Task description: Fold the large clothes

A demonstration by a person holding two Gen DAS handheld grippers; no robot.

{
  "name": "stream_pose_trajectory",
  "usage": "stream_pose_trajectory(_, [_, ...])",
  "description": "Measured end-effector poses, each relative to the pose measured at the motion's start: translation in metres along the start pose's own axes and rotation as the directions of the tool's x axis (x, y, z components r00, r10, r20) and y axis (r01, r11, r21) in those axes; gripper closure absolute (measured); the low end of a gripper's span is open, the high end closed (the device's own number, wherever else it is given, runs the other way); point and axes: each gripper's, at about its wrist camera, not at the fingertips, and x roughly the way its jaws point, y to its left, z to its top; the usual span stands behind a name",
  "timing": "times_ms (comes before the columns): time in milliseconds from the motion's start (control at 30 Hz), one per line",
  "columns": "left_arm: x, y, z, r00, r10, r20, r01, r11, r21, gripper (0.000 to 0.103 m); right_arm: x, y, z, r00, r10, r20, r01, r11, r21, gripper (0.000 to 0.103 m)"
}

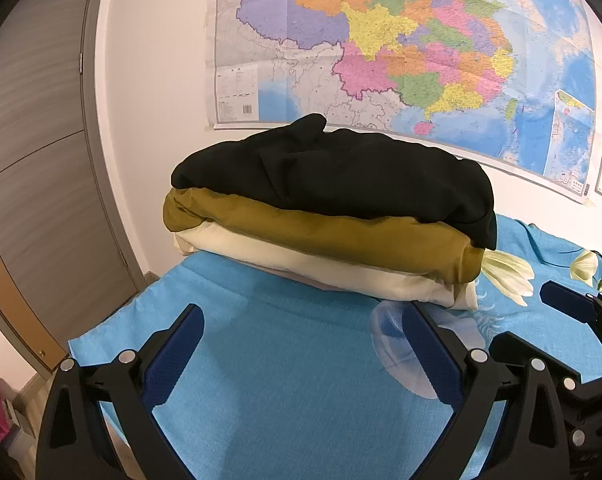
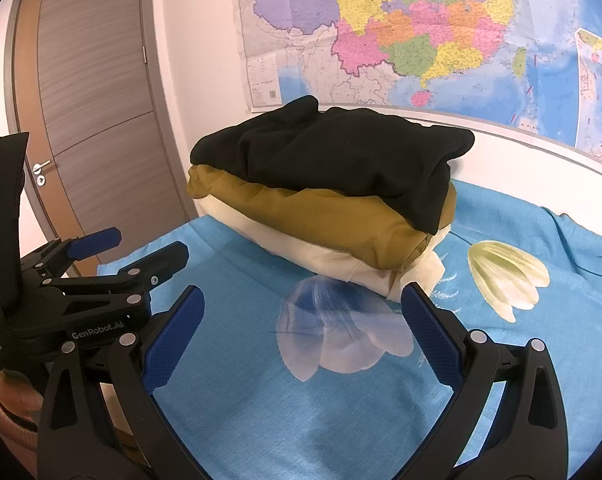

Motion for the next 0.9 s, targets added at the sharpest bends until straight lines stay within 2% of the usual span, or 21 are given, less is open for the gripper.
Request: stream_pose_trajectory(900, [-0.0019, -0.0004, -0.0039, 1.0, 0.0, 0.003, 0.0, 1.0, -0.003, 0.007, -0.0013, 0.0016, -0.0016, 1.0, -0.006, 0.003, 0.006, 1.0, 0.005, 0.006])
